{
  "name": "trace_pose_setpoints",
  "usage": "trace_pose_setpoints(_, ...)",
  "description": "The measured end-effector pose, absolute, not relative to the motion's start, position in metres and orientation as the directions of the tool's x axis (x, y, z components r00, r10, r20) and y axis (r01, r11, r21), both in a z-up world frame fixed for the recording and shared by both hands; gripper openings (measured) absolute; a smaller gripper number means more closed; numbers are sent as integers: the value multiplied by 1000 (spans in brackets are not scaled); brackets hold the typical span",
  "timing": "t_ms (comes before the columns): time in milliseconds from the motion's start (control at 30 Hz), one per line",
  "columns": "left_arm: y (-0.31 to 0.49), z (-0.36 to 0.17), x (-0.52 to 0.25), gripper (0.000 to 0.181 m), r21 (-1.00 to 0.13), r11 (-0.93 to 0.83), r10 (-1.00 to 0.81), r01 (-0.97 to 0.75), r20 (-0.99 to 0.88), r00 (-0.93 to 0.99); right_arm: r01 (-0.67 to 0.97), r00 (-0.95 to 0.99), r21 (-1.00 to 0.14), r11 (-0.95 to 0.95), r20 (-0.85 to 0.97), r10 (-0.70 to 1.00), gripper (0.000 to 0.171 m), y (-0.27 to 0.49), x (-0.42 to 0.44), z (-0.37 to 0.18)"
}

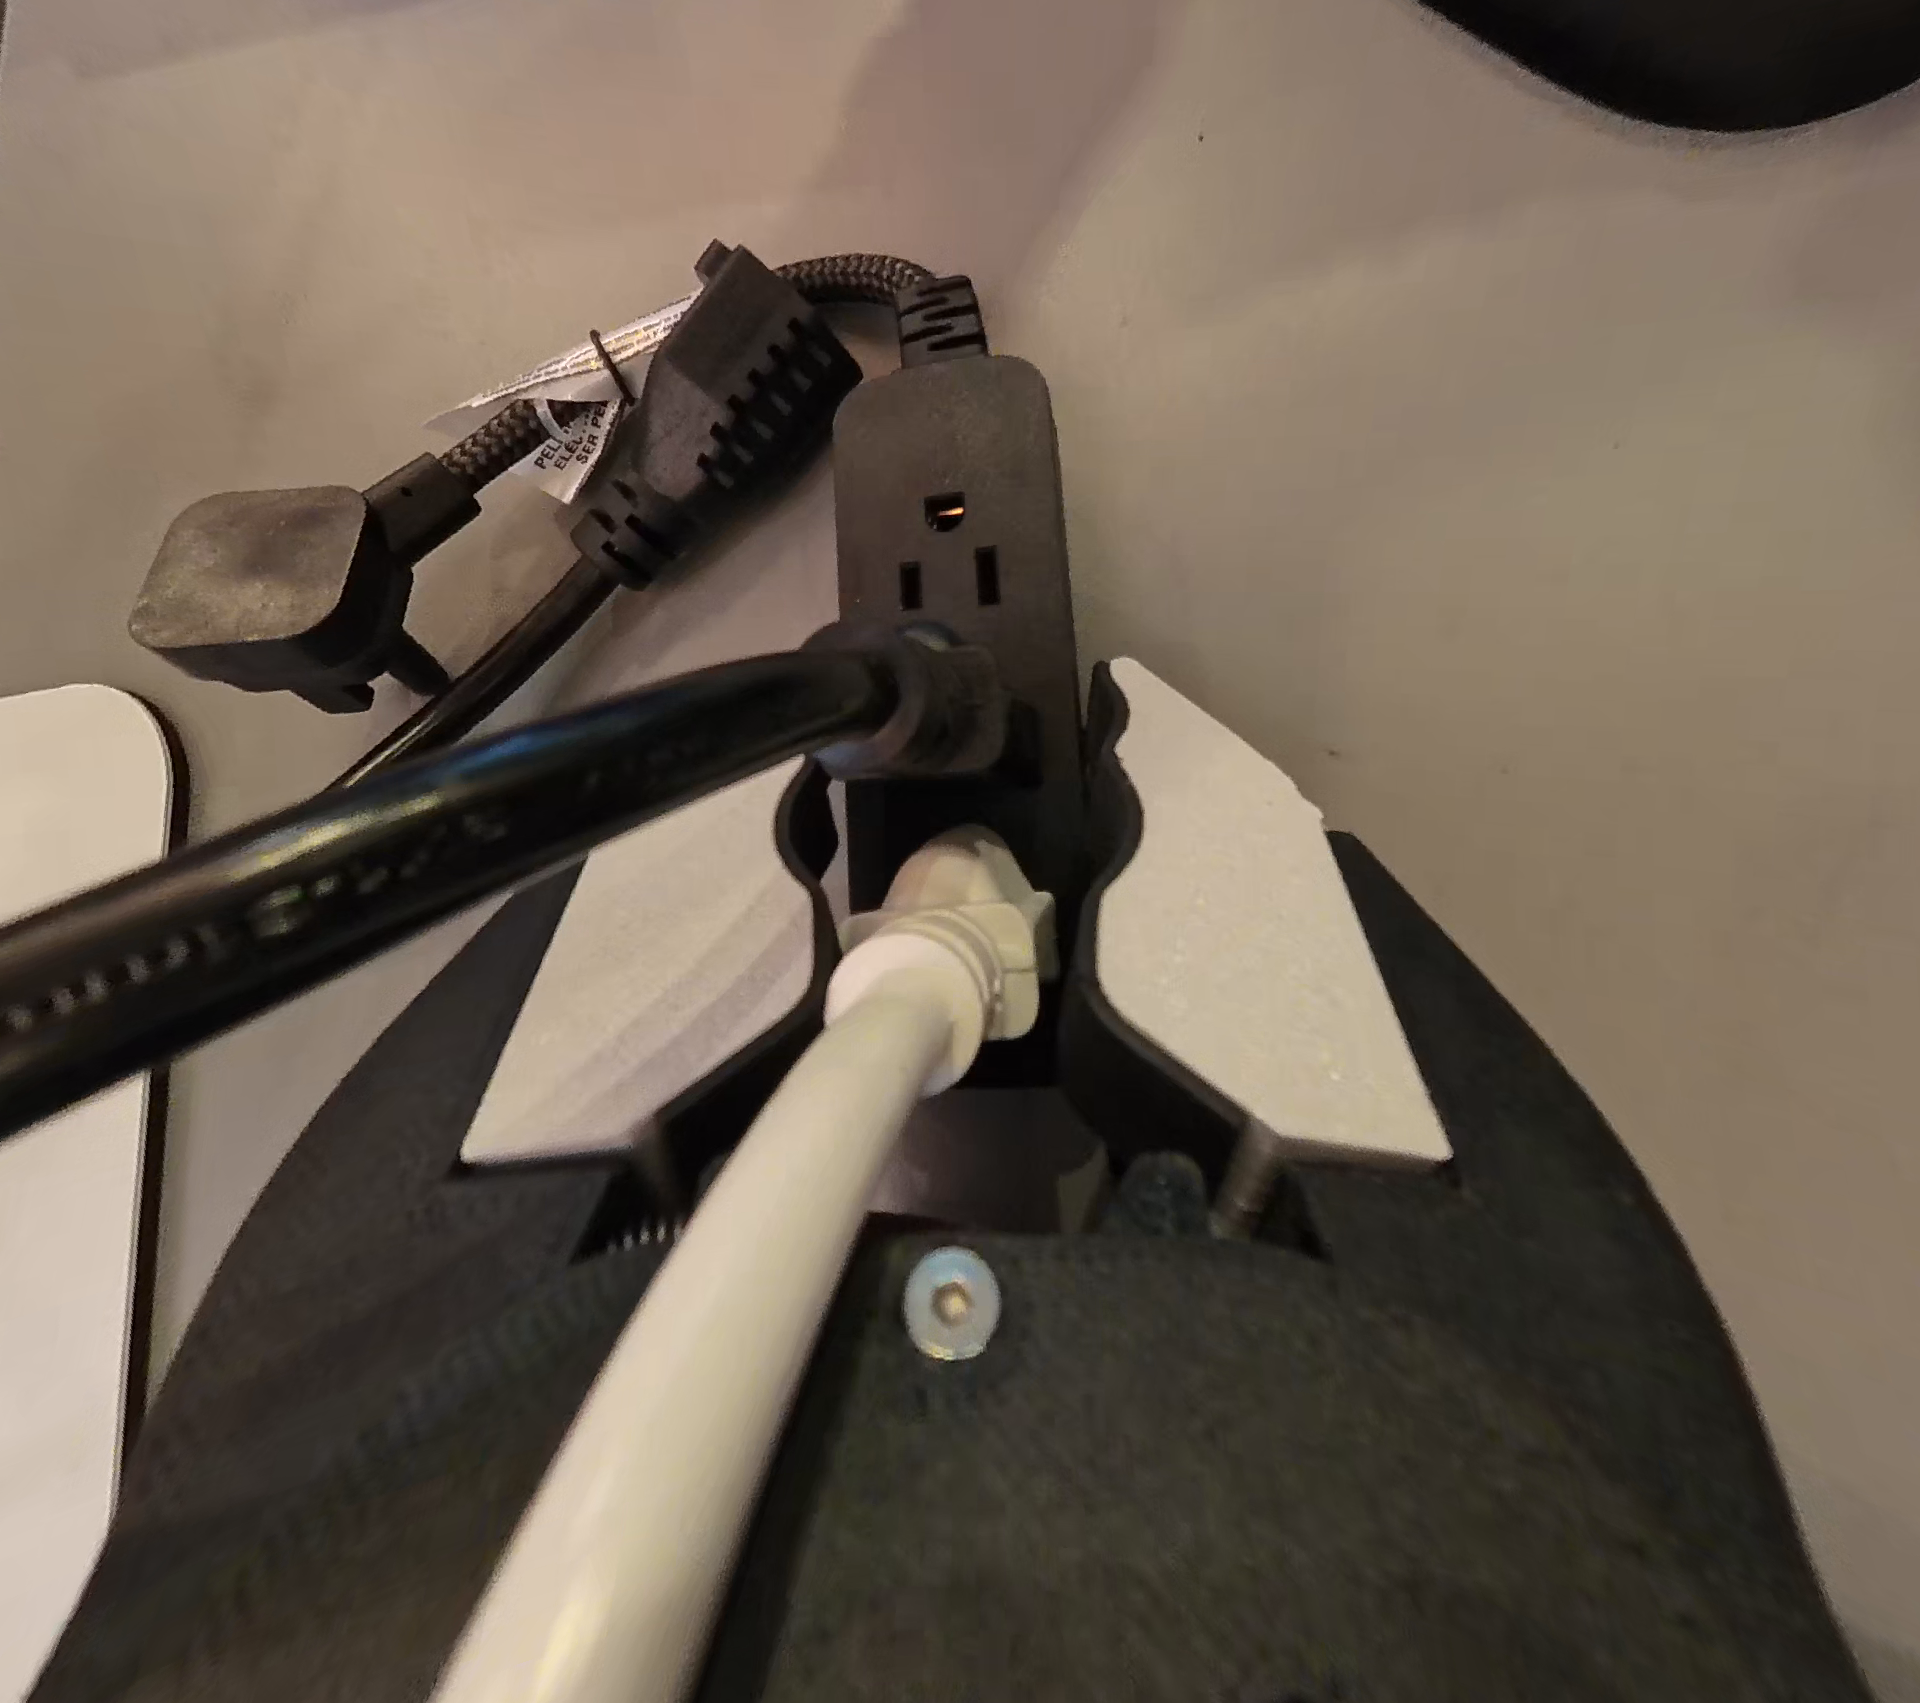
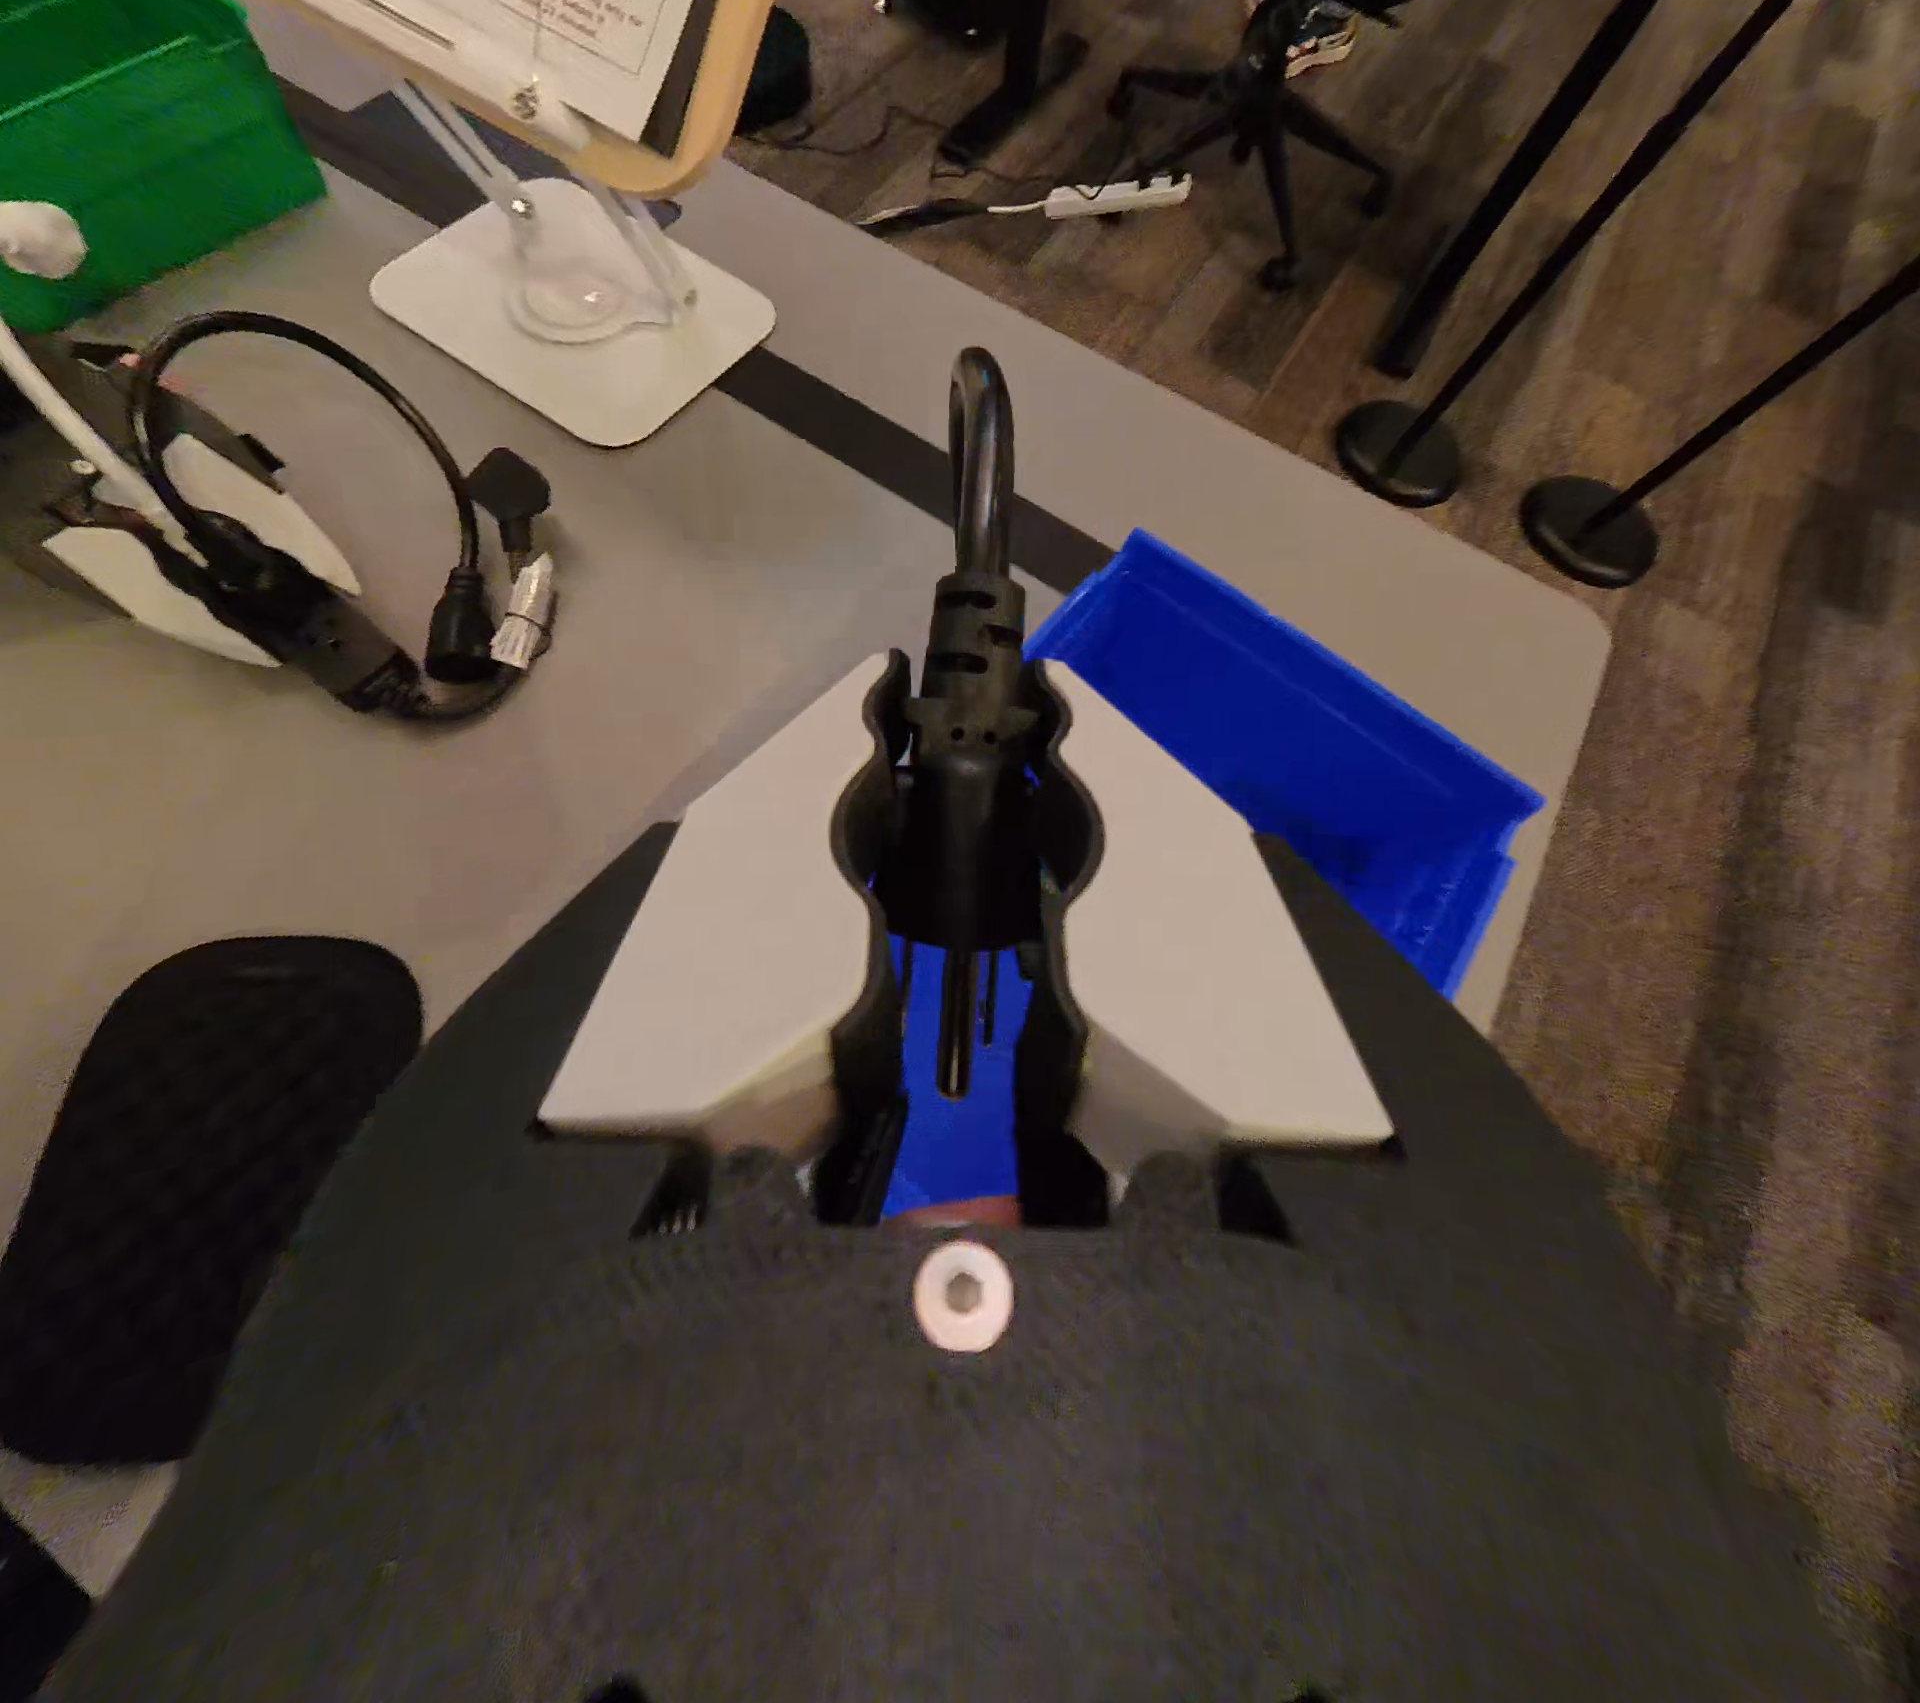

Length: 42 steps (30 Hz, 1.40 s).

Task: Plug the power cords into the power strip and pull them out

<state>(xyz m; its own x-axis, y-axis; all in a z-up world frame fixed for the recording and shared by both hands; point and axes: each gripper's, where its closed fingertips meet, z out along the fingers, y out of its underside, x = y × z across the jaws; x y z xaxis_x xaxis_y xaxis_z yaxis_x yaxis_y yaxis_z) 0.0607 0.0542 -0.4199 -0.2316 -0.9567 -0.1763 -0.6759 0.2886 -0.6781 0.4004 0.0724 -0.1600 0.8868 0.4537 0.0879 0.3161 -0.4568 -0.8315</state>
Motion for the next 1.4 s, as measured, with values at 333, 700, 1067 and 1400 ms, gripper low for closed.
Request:
trace_pose_setpoints(333, 55, -420, 63, 46, -685, 277, -960, -674, -167, -225, 14, 926, -615, -789, -289, 241, 20, 88, 462, -302)
trace_pose_setpoints(700, 55, -419, 64, 46, -691, 270, -961, -670, -157, -226, 381, 892, -91, -920, 298, 340, 82, 77, 524, -396)
trace_pose_setpoints(1067, 57, -420, 65, 49, -677, 291, -956, -676, -188, -224, 694, 706, -341, -634, 493, 509, 73, 88, 383, -270)
trace_pose_setpoints(1400, 62, -421, 59, 75, -663, 306, -952, -684, -229, -204, 783, 481, -569, -251, 298, 825, 96, 73, 149, -289)
